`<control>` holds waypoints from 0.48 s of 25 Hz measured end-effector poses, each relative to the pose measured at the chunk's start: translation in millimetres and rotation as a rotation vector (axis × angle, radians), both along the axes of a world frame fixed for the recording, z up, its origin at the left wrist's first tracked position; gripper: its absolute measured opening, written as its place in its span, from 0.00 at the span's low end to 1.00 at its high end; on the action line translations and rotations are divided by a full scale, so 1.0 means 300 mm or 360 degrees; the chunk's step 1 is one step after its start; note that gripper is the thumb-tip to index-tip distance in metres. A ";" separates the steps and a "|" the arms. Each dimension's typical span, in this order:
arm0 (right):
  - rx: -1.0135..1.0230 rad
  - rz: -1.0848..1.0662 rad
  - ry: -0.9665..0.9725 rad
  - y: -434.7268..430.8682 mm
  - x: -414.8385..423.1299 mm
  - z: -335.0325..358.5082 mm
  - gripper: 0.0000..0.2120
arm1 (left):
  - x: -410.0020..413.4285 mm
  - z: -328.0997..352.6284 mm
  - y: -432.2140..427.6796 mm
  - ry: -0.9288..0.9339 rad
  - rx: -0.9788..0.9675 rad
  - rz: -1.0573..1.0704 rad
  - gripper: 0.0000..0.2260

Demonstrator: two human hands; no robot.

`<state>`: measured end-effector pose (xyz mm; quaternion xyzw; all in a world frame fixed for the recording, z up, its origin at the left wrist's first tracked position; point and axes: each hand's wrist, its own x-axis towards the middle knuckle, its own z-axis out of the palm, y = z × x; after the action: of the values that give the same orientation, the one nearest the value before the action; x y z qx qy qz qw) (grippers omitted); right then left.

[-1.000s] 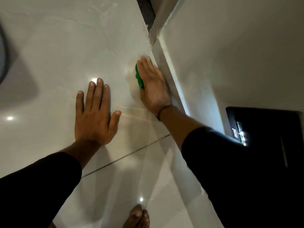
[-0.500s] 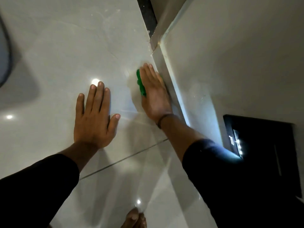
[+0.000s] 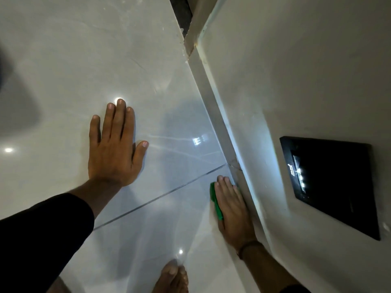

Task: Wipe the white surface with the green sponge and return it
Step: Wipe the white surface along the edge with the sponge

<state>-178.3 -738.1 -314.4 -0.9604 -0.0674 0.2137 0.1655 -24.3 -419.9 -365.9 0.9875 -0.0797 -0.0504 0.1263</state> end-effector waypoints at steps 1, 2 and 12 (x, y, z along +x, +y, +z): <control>-0.0028 -0.0001 0.0023 -0.006 -0.023 -0.001 0.40 | 0.001 0.001 0.000 -0.0003 0.0001 0.0003 0.35; -0.0059 0.0017 0.0047 -0.010 -0.035 -0.003 0.39 | 0.001 0.001 -0.001 -0.0003 0.0002 0.0005 0.35; -0.0403 -0.0130 0.0057 -0.015 -0.225 0.009 0.45 | 0.008 0.012 -0.005 0.0069 0.0001 -0.0002 0.36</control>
<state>-245.8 -742.6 -311.7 -0.9716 0.0023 0.2307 0.0526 -21.9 -421.3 -362.3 0.9861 -0.0777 -0.0721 0.1277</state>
